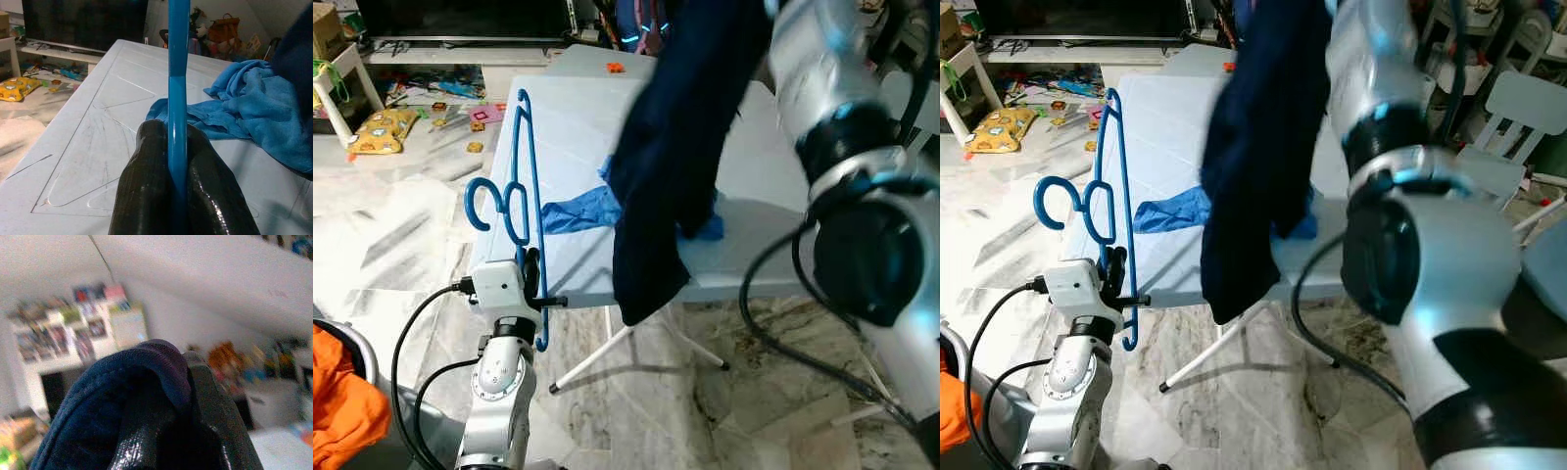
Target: Hang hanger
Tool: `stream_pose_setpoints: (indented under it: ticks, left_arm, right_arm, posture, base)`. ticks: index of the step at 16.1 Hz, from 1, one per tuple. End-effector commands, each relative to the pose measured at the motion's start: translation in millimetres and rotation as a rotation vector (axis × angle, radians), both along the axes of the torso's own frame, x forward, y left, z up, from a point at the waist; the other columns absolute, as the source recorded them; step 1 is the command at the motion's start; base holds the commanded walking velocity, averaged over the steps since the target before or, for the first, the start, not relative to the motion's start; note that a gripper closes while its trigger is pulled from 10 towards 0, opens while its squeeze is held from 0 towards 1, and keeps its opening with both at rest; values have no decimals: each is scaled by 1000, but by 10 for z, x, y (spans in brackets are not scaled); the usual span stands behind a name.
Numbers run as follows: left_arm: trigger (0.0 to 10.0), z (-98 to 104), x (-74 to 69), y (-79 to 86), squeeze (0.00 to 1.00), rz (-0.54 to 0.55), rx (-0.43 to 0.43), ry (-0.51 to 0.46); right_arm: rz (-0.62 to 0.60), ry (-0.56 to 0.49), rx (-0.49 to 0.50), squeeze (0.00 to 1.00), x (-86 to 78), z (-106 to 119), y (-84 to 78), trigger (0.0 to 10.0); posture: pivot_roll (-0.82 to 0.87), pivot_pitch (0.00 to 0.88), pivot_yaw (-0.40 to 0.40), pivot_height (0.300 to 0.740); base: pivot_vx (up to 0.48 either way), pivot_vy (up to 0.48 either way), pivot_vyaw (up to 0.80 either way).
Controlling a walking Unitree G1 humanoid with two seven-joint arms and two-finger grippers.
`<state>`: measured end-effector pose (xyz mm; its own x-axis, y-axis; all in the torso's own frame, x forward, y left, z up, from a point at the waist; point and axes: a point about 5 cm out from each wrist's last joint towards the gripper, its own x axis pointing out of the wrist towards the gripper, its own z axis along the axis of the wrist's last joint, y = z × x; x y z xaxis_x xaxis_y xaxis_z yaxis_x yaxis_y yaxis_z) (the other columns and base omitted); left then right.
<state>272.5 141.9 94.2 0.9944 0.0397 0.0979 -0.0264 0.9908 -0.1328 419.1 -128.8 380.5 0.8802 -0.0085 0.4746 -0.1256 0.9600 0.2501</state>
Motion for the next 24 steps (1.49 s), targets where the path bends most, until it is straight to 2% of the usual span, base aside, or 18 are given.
stream_pose_setpoints:
  ticks: [1,2,3,4,5,6,7,8,9,10,13,15,16,18,20,24]
  left_arm:
    - [10000,-139,-57,-7,0,36,-8,78]
    - [10000,-140,-69,-12,0,31,-5,81]
    - [10000,-139,-70,-15,0,28,-4,82]
    - [10000,-131,-54,-17,0,16,-1,83]
    - [10000,-120,-33,-17,0,3,4,83]
    - [10000,-116,-16,-18,0,-8,8,85]
    - [10000,-116,-9,-18,0,-13,9,87]
    - [10000,-114,8,-23,0,-26,14,90]
    - [10000,-110,17,-26,0,-36,18,91]
    - [10000,-107,41,-22,0,-62,31,96]
    - [10000,-81,105,-30,0,-112,51,101]
    - [10000,-68,138,-46,0,-132,57,100]
    - [10000,-50,176,-64,0,-148,61,97]
    - [10000,-38,214,-74,0,-158,62,99]
    - [10000,-44,221,-79,0,-160,62,102]
    - [10000,-72,216,-86,0,-155,57,113]
  right_arm:
    - [-57,76,-78,0,46,-260,-38,10000]
    - [-127,173,-183,0,79,-587,-72,10000]
    - [-158,232,-235,0,88,-769,-96,10000]
    - [-141,385,-344,1000,82,-1226,-107,10000]
    - [-81,516,-429,1000,39,-1606,-94,10000]
    - [-42,582,-501,1000,-8,-1830,-94,10000]
    - [-28,600,-532,1000,-26,-1904,-96,10000]
    - [17,605,-637,1000,-63,-2016,-90,10000]
    - [37,606,-700,1000,-86,-2080,-106,10000]
    - [76,613,-862,1000,-157,-2251,-181,10000]
    - [142,653,-993,1000,-275,-2485,-341,10000]
    - [185,661,-1064,1000,-321,-2565,-360,10000]
    - [215,664,-1142,1000,-365,-2635,-390,10000]
    - [226,682,-1226,1000,-408,-2691,-483,10000]
    - [232,696,-1251,1000,-425,-2703,-546,10000]
    - [333,729,-1363,1000,-493,-2723,-704,10000]
  posture:
    - [70,0,-111,740]
    - [65,0,-100,740]
    - [65,0,-100,740]
    - [58,0,-83,740]
    - [52,0,-69,740]
    - [46,0,-54,740]
    - [45,0,-50,740]
    - [40,0,-35,740]
    - [34,0,-20,740]
    - [22,0,17,740]
    - [-2,0,68,740]
    - [-8,0,80,740]
    - [-15,0,89,740]
    - [-20,0,94,740]
    - [-22,0,91,740]
    - [-15,0,76,740]
  base:
    - [0,0,0]
    - [0,0,0]
    - [0,0,0]
    - [0,0,0]
    - [0,0,0]
    - [0,0,0]
    - [0,0,0]
    - [0,0,0]
    - [0,0,0]
    - [0,0,0]
    - [0,0,0]
    - [0,0,0]
    - [0,0,0]
    - [0,0,0]
    - [0,0,0]
    - [0,0,0]
